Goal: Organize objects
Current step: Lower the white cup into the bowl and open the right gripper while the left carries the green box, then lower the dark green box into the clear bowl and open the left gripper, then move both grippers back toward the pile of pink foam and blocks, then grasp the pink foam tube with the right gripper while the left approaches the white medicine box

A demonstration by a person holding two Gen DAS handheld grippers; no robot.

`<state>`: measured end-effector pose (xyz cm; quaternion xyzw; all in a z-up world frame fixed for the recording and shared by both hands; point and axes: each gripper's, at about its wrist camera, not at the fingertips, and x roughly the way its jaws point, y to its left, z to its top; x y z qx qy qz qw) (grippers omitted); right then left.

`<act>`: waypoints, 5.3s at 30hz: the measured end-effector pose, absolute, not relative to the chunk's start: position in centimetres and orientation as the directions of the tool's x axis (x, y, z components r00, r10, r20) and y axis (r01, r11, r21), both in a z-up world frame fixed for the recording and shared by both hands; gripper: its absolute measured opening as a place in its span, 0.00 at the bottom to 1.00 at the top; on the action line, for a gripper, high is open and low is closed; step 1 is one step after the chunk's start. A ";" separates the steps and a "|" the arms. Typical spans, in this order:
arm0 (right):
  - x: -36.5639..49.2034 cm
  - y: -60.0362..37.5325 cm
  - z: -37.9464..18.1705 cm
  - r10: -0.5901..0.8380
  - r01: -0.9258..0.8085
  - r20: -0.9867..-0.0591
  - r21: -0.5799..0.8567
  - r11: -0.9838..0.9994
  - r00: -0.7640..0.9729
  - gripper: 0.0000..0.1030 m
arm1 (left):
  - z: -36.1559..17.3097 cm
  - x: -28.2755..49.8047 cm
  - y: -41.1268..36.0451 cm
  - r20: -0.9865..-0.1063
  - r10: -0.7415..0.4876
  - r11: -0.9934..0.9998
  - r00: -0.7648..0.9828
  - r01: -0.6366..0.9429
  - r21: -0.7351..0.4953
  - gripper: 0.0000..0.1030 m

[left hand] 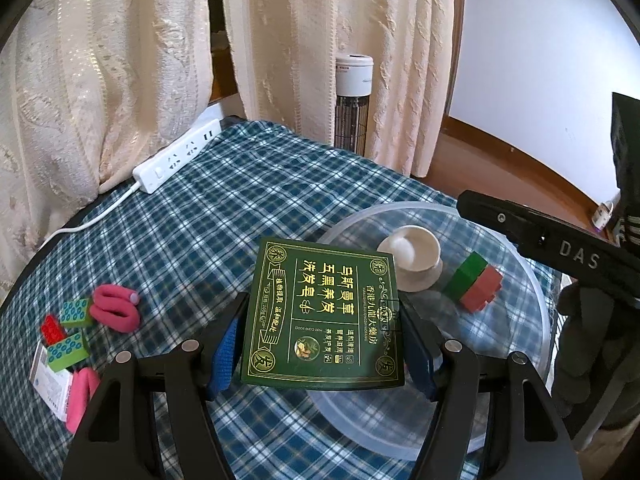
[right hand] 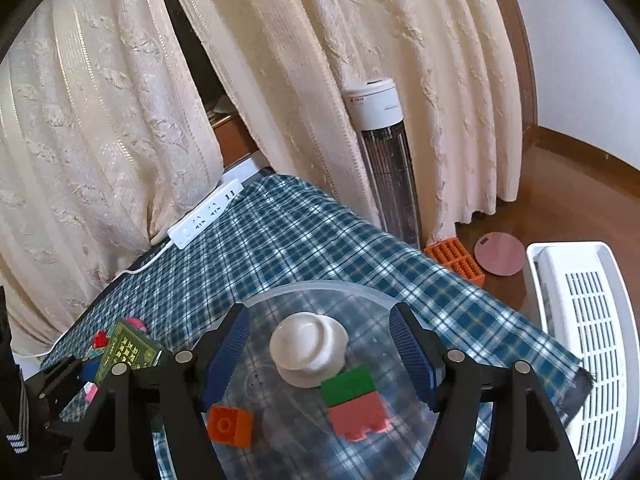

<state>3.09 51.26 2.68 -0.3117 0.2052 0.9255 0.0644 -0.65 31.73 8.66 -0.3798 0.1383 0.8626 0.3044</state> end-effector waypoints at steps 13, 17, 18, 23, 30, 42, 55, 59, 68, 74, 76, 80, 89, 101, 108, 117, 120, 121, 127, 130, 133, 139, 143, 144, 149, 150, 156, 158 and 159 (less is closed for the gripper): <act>3.9 52.8 2.2 0.007 -0.275 -0.603 0.353 -0.894 -0.798 0.73 | 8.3 -0.8 34.1 -0.743 0.427 -0.756 -0.516 -0.655 0.020 0.69; 4.0 53.2 1.9 0.004 -0.278 -0.603 0.362 -0.890 -0.798 0.73 | 8.0 -1.2 34.6 -0.752 0.425 -0.753 -0.504 -0.657 0.015 0.69; 4.0 53.2 1.9 0.003 -0.279 -0.604 0.363 -0.889 -0.797 0.73 | 7.9 -1.2 34.6 -0.753 0.423 -0.754 -0.504 -0.657 0.017 0.69; 4.0 53.4 1.7 0.001 -0.284 -0.606 0.371 -0.884 -0.795 0.75 | 7.8 -1.3 34.7 -0.753 0.412 -0.758 -0.513 -0.652 0.029 0.70; 4.1 53.4 1.6 0.001 -0.286 -0.605 0.375 -0.882 -0.796 0.79 | 8.0 -1.5 34.3 -0.740 0.433 -0.758 -0.514 -0.653 0.010 0.78; 4.5 53.2 1.9 0.002 -0.286 -0.607 0.372 -0.883 -0.795 0.79 | 8.7 -1.1 33.3 -0.720 0.410 -0.781 -0.560 -0.624 0.041 0.79; 4.2 50.2 2.7 -0.008 -0.247 -0.607 0.336 -0.909 -0.795 0.79 | 9.0 -0.9 29.7 -0.703 0.355 -0.826 -0.617 -0.559 0.073 0.79; 4.0 48.8 2.9 -0.019 -0.228 -0.607 0.327 -0.917 -0.795 0.79 | 9.1 -0.9 28.3 -0.699 0.342 -0.839 -0.628 -0.539 0.073 0.79; 3.3 45.9 3.1 -0.041 -0.196 -0.613 0.313 -0.929 -0.789 0.79 | 9.0 -1.2 24.9 -0.696 0.287 -0.874 -0.658 -0.477 0.091 0.79; 2.9 43.7 3.4 -0.056 -0.165 -0.615 0.297 -0.940 -0.787 0.79 | 9.0 -1.5 22.5 -0.695 0.268 -0.893 -0.668 -0.443 0.082 0.79; 2.7 43.0 3.5 -0.061 -0.156 -0.616 0.293 -0.943 -0.785 0.79 | 8.9 -1.6 21.7 -0.695 0.261 -0.898 -0.670 -0.433 0.080 0.79; 2.3 41.8 3.5 -0.070 -0.144 -0.621 0.287 -0.947 -0.781 0.79 | 8.7 -1.9 20.3 -0.700 0.244 -0.907 -0.671 -0.414 0.080 0.80; 1.2 38.8 3.7 -0.096 -0.104 -0.630 0.273 -0.956 -0.771 0.79 | 8.0 -2.9 16.4 -0.717 0.209 -0.936 -0.665 -0.349 0.051 0.80; -0.3 34.6 3.2 -0.148 -0.033 -0.651 0.257 -0.966 -0.745 0.79 | 7.4 -5.0 10.2 -0.733 0.143 -0.976 -0.665 -0.217 0.006 0.80; -0.7 32.0 3.6 -0.140 0.011 -0.644 0.200 -0.980 -0.752 0.81 | 6.9 -5.9 7.2 -0.744 0.104 -0.989 -0.661 -0.145 -0.009 0.80; -1.2 28.8 3.3 -0.184 0.089 -0.652 0.176 -0.980 -0.735 0.81 | 6.7 -6.7 3.6 -0.747 0.061 -0.998 -0.662 -0.048 -0.039 0.80; -1.5 27.8 3.0 -0.214 0.117 -0.657 0.189 -0.975 -0.722 0.81 | 6.6 -7.1 2.3 -0.748 0.048 -0.998 -0.662 -0.011 -0.054 0.80; -1.7 27.3 2.9 -0.230 0.131 -0.661 0.197 -0.972 -0.714 0.81 | 6.6 -7.2 2.0 -0.749 0.044 -0.998 -0.661 -0.001 -0.058 0.80; -3.2 24.0 1.5 -0.291 0.198 -0.689 0.214 -0.957 -0.664 0.81 | 6.0 -7.5 0.6 -0.758 0.031 -0.997 -0.651 0.036 -0.072 0.80; -4.1 22.3 0.9 -0.322 0.224 -0.703 0.232 -0.947 -0.633 0.81 | 5.8 -7.6 0.3 -0.763 0.029 -0.996 -0.646 0.046 -0.077 0.80; -4.8 20.5 0.4 -0.344 0.255 -0.717 0.234 -0.938 -0.606 0.81 | 5.8 -7.8 -0.2 -0.764 0.022 -0.995 -0.645 0.063 -0.081 0.80; -5.6 17.6 -0.6 -0.352 0.302 -0.740 0.210 -0.930 -0.573 0.81 | 5.5 -8.1 -1.3 -0.770 0.007 -0.990 -0.637 0.104 -0.096 0.80; -6.4 16.3 -1.3 -0.343 0.311 -0.758 0.193 -0.931 -0.555 0.81 | 5.3 -8.2 -1.5 -0.774 0.004 -0.989 -0.633 0.114 -0.098 0.80; -6.5 16.1 -1.5 -0.339 0.311 -0.762 0.189 -0.932 -0.552 0.81 | 5.3 -8.2 -1.6 -0.775 0.003 -0.988 -0.632 0.116 -0.098 0.80; -7.2 15.2 -2.3 -0.329 0.315 -0.781 0.178 -0.932 -0.530 0.81 | 5.0 -8.4 -1.9 -0.780 -0.001 -0.987 -0.625 0.127 -0.101 0.80; -7.2 15.1 -2.4 -0.331 0.319 -0.783 0.178 -0.931 -0.526 0.81 | 5.0 -8.4 -2.0 -0.782 -0.002 -0.986 -0.624 0.130 -0.101 0.80; -7.3 14.5 -2.5 -0.313 0.328 -0.786 0.149 -0.933 -0.533 0.83 | 4.6 -8.7 -2.0 -0.787 -0.001 -0.986 -0.617 0.131 -0.102 0.80; -7.3 14.6 -2.6 -0.308 0.328 -0.784 0.142 -0.934 -0.538 0.85 | 4.5 -8.7 -2.0 -0.788 0.000 -0.986 -0.616 0.130 -0.102 0.80; -7.3 14.7 -2.6 -0.306 0.327 -0.784 0.139 -0.935 -0.541 0.85 | 4.5 -8.7 -2.0 -0.788 0.001 -0.986 -0.616 0.129 -0.102 0.80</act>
